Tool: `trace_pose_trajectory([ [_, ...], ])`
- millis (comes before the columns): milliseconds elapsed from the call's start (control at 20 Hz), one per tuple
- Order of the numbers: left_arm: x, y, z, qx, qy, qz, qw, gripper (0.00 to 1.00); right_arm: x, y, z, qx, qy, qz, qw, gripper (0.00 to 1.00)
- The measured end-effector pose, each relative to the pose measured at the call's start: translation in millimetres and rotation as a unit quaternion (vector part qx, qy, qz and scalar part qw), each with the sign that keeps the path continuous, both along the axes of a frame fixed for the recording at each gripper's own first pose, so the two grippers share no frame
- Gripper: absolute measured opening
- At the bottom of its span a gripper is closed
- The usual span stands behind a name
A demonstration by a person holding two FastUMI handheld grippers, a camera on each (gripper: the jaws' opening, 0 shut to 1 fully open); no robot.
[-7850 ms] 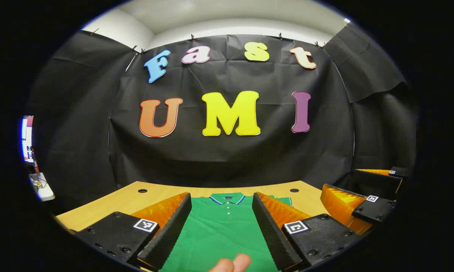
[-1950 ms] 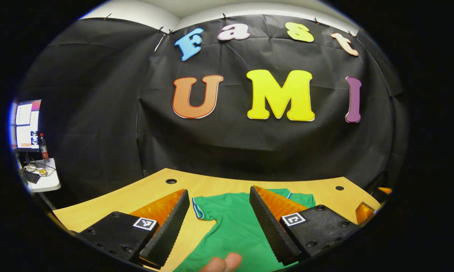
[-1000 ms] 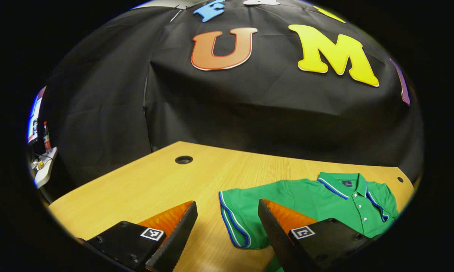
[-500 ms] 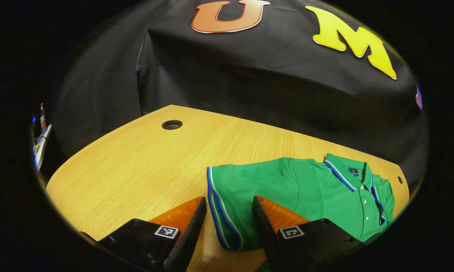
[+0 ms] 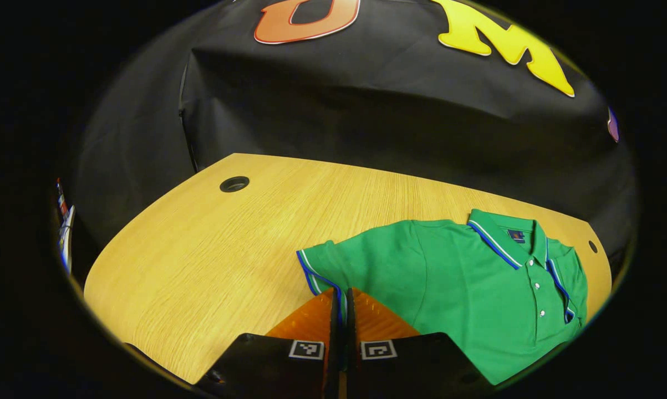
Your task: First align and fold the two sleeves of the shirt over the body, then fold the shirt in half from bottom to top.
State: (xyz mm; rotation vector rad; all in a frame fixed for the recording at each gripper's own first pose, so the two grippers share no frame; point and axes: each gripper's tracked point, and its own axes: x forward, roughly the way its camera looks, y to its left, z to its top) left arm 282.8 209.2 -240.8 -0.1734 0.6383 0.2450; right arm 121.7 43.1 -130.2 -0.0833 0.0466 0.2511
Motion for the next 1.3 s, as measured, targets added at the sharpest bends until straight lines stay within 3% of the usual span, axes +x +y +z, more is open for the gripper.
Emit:
trace_pose_trajectory([
  [250, 10.2, -14.8, 30.4, 0.065, -0.004, -0.02, 0.998, 0.1, -1.6, -6.8, 8.2, 0.021, -0.007, -0.005, 1.0, 0.96],
  [550, 31.0, -89.8, 62.7, 0.082, -0.034, -0.081, 0.993, 0.12, -2.0, -21.0, 16.7, 0.053, -0.014, -0.02, 0.998, 0.96],
  [600, 32.1, -106.1, 61.6, 0.074, -0.037, -0.095, 0.992, 0.19, -0.2, -23.4, 17.6, 0.057, -0.013, -0.023, 0.998, 0.95],
  [800, 26.7, -124.5, 84.9, 0.083, -0.082, -0.08, 0.99, 1.0, 3.6, -33.8, 17.3, 0.072, -0.01, -0.039, 0.997, 0.95],
  [1100, -25.3, -130.7, 104.1, 0.038, -0.105, -0.084, 0.99, 1.0, 12.5, -48.4, 10.6, 0.074, -0.009, -0.069, 0.995, 0.95],
  [1300, -79.0, -113.1, 108.5, 0.047, -0.117, -0.084, 0.988, 1.0, 0.6, -49.6, 7.1, 0.046, -0.015, -0.085, 0.995, 0.96],
])
